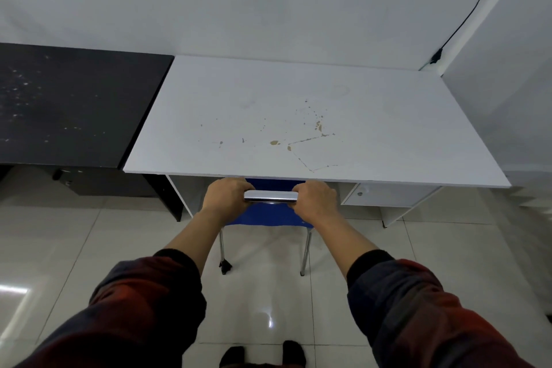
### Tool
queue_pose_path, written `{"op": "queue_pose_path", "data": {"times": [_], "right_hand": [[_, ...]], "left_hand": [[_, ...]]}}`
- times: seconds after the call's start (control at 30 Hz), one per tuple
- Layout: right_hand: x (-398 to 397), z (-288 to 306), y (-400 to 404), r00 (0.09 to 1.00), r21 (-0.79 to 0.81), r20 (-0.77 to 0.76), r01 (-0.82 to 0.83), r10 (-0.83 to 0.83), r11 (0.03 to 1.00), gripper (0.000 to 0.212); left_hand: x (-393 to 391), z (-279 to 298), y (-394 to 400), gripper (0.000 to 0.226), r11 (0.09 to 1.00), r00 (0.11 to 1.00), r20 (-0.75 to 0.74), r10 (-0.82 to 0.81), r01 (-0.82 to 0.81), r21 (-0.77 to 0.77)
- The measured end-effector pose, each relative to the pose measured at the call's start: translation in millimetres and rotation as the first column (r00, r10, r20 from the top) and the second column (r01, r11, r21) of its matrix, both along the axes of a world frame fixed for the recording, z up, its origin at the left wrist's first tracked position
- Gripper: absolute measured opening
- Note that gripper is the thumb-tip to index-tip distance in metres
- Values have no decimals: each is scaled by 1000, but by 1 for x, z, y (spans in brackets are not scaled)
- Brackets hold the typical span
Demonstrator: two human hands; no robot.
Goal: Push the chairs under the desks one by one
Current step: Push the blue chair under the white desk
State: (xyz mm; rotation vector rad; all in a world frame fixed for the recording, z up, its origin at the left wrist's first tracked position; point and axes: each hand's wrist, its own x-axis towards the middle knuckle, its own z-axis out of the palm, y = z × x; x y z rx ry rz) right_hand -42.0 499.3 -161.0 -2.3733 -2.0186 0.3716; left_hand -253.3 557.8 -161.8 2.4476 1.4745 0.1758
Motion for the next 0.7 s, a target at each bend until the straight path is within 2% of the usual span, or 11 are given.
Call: {"op": "queue_pose_path", "data": {"times": [0.2,0.3,0.37,0.43,0.5,0.6,0.7], "right_hand": [[-12,5,-5,996,-89,37,80,-77,993,39],[-18,11,-7,981,-91,50,190,-186,978,62],[-23,13,-12,953,-53,-25,302,-303,952,79],[-28,12,-23,924,-37,-107,366,-368,930,92],[-37,8,-36,932,-63,-106,341,-346,938,100],[-53,5,-53,952,-106,-48,297,-304,949,111],[-69,4,-63,926,-154,-141,330,-351,932,119]], "left_hand": [[-5,1,2,27,995,999,-47,18,-23,-97],[3,5,-5,63,997,993,-94,78,-80,-20],[3,2,-20,91,979,980,-38,195,-196,-46],[-3,-8,-44,102,971,971,39,237,-235,-51],[-16,-15,-65,108,975,974,64,220,-217,-48],[-27,-13,-72,107,972,975,98,198,-183,-151],[-29,-2,-74,100,955,969,157,192,-147,-257]]}}
